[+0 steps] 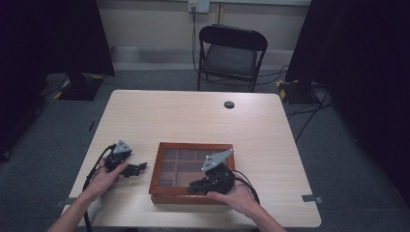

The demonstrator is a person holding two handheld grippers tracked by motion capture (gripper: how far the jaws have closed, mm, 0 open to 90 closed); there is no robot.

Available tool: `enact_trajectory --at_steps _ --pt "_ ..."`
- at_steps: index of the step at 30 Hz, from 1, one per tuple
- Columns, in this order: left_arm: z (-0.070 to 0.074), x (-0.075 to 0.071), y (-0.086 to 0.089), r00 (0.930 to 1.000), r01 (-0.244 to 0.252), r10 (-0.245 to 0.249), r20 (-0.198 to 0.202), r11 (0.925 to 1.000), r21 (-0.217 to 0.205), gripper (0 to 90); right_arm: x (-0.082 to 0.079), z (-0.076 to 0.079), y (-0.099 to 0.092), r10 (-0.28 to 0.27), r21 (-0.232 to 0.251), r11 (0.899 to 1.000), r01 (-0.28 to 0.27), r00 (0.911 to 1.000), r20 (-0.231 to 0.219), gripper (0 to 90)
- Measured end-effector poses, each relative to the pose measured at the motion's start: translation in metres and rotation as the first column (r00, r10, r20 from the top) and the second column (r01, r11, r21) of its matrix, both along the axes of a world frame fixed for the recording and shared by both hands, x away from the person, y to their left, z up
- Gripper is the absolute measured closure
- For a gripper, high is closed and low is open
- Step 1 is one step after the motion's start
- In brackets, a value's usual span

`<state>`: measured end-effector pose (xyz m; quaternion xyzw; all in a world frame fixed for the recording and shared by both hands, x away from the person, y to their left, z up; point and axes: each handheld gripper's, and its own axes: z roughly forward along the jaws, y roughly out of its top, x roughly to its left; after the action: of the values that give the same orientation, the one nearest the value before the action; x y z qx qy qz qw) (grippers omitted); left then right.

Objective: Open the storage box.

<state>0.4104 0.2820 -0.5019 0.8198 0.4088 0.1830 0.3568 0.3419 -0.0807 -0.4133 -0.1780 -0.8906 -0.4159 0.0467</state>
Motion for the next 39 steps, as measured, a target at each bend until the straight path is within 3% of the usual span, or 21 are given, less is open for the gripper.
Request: enact_trajectory --at_steps 12,39 --pt "0.000 0.000 0.000 1.0000 0.000 0.000 0.000 1.0000 0.001 11.7 0.005 0.015 -0.001 -0.003 0.005 1.000 0.003 0.9999 -0.010 82.1" --pt "0.000 0.000 0.000 1.0000 -0.001 0.001 -0.003 1.0000 -0.004 11.7 0.014 0.033 -0.002 -0.013 0.016 1.000 0.014 0.9991 -0.039 82.1"
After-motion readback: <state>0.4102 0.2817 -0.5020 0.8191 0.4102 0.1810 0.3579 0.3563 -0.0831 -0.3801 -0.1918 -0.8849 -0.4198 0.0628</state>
